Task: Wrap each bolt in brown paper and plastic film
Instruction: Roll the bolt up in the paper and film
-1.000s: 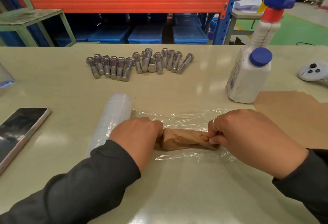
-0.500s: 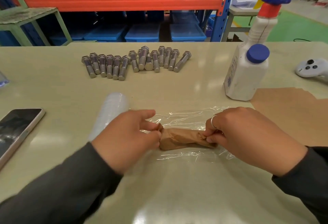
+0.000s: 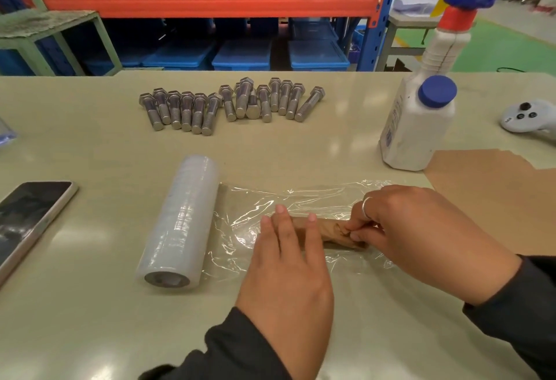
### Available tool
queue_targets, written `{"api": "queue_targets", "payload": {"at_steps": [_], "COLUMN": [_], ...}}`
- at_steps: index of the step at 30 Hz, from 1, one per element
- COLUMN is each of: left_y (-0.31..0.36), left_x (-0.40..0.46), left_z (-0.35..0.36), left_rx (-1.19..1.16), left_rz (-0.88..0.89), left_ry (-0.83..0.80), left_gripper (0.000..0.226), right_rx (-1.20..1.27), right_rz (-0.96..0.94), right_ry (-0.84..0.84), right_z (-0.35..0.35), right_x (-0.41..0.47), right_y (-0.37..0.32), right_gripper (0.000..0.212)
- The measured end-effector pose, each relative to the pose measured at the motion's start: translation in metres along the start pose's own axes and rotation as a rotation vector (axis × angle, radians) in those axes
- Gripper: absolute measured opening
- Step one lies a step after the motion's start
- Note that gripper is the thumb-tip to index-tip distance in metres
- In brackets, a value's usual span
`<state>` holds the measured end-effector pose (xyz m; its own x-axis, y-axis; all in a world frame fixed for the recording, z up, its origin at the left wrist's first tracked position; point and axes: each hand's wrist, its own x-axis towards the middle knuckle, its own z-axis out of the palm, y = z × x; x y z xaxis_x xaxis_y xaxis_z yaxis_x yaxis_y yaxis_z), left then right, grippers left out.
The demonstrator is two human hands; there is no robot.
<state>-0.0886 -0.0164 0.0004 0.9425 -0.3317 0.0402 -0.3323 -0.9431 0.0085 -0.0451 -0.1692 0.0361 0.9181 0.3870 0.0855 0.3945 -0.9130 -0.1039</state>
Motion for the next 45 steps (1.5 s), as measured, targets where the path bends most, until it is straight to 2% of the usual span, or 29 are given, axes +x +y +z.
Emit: {"api": "queue_targets", "payload": {"at_steps": [2,3,6,9,12,13,15,16,18,19,21,23,24,25,27,28,30,31,32,35,37,39,43,45], "left_y": [0.006,0.01,0.021,0.023,0.02,0.02,0.019,0.019,0.02,0.019,0.018,0.018,0.018,0.017,0.015,0.015,0.017,0.018,0.017,0.006,-0.006,-0.013,-0.007,-0.008], "left_x": [0.012,0.016,0.022,0.022,0.02,0.02,0.022,0.021,0.02,0.019,0.02,0.017,0.016,0.015,0.015,0.013,0.015,0.014,0.014,0.012,0.008,0.008,0.006,0.005], "left_z": [-0.007,-0.011,-0.005,-0.001,0.001,0.0,-0.002,-0.001,0.0,0.003,0.0,-0.008,-0.003,0.001,-0.006,-0.01,-0.014,-0.006,-0.005,-0.018,-0.01,-0.019,-0.02,-0.015], "left_rx": [-0.011,0.032,-0.005,0.029,0.015,0.008,0.018,0.039,0.025,0.038,0.114,0.171,0.198,0.225,0.196,0.217,0.195,0.187,0.151,0.183,0.127,0.027,0.027,0.082], "left_rz": [-0.111,-0.13,-0.08,-0.071,-0.069,-0.067,-0.065,-0.059,-0.07,-0.081,-0.093,-0.103,-0.069,-0.05,-0.14,-0.151,-0.096,-0.059,-0.052,-0.122,-0.007,-0.009,-0.037,-0.028], "left_ry": [-0.049,-0.057,-0.3,-0.309,-0.31,-0.312,-0.307,-0.306,-0.288,-0.286,-0.111,-0.045,-0.077,-0.085,-0.134,-0.167,-0.181,-0.118,-0.148,-0.113,-0.072,-0.1,-0.127,-0.062], "left_gripper": [0.057,0.064,0.075,0.078,0.077,0.076,0.075,0.075,0.075,0.075,0.079,0.077,0.077,0.075,0.077,0.079,0.077,0.078,0.08,0.075,0.071,0.071,0.075,0.053], "right_rx": [0.054,0.085,0.156,0.226,0.382,0.414,0.349,0.242,0.003,-0.06,-0.051,0.085,0.211,0.416,0.923,1.092,1.167,1.153,1.134,1.042,0.991,0.966,0.885,0.919], "right_rz": [0.013,0.031,0.096,0.146,0.189,0.221,0.319,0.388,0.524,0.555,0.531,0.482,0.483,0.498,0.49,0.45,0.337,0.288,0.252,0.226,0.236,0.228,0.239,0.26], "right_ry": [-0.005,-0.007,0.008,0.051,-0.012,0.014,0.141,0.176,0.064,-0.011,-0.012,0.081,0.129,0.159,0.171,0.136,0.022,-0.034,-0.089,-0.222,-0.293,-0.37,-0.48,-0.542], "right_z": [0.0,0.001,0.003,0.005,0.0,-0.003,-0.004,-0.001,0.011,0.018,0.025,0.021,0.016,0.01,-0.01,-0.019,-0.025,-0.023,-0.019,-0.003,0.001,0.0,-0.002,-0.006], "right_x": [-0.002,-0.002,-0.006,-0.008,-0.007,-0.007,-0.007,-0.007,-0.008,-0.008,-0.005,-0.001,0.001,0.003,0.006,0.007,0.01,0.013,0.017,0.024,0.027,0.028,0.036,0.037], "right_y": [-0.001,-0.001,-0.002,-0.002,0.009,0.015,0.031,0.038,0.051,0.054,0.058,0.056,0.055,0.054,0.04,0.032,0.014,0.004,-0.007,-0.025,-0.026,-0.025,-0.024,-0.021], "right_gripper": [0.014,0.013,0.011,0.008,0.007,0.006,0.007,0.019,0.049,0.054,0.038,0.02,0.017,0.016,0.016,0.016,0.015,0.014,0.014,0.017,0.02,0.023,0.042,0.049]}}
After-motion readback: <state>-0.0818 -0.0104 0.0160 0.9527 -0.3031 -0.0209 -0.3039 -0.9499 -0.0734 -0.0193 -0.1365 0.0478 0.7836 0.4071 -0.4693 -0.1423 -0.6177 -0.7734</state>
